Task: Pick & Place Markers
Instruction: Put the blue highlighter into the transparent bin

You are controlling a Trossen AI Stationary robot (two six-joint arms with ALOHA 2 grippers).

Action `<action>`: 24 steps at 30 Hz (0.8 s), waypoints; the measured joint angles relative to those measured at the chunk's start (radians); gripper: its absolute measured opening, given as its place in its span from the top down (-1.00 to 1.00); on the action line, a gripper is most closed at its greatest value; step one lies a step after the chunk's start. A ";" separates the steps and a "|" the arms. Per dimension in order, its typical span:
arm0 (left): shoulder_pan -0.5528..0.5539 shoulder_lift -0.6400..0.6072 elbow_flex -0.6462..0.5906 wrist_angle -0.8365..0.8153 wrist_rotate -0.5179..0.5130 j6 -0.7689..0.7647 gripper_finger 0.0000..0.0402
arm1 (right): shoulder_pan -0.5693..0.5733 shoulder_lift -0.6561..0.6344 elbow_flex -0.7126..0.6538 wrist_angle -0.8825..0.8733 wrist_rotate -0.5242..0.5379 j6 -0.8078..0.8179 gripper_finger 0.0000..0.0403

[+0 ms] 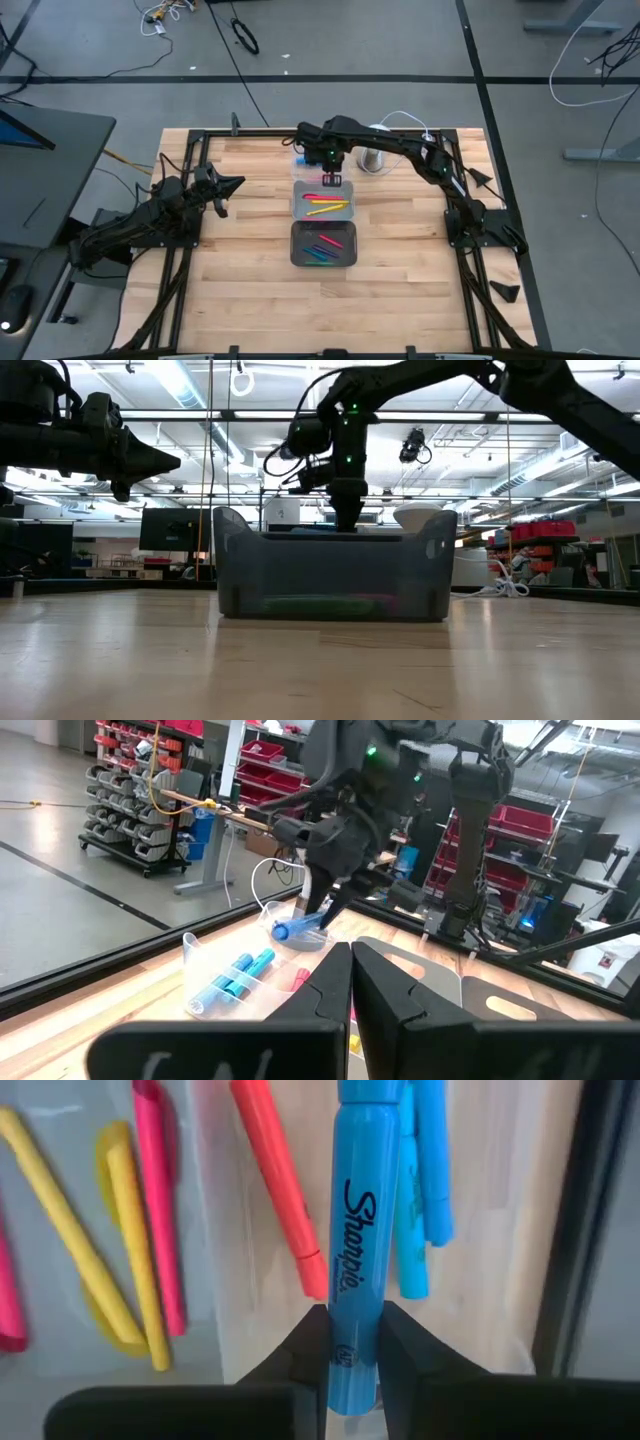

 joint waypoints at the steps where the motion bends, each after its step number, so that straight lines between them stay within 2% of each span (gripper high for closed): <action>1: 0.000 0.000 0.000 0.000 0.000 0.001 0.93 | -0.005 0.006 0.000 0.008 0.000 -0.007 0.75; 8: 0.000 0.000 0.000 0.000 0.000 0.000 0.93 | -0.033 0.056 0.000 0.035 0.040 -0.041 0.75; 24: 0.000 0.000 0.000 0.000 0.000 0.000 0.93 | -0.056 0.109 -0.026 0.137 0.017 -0.092 0.75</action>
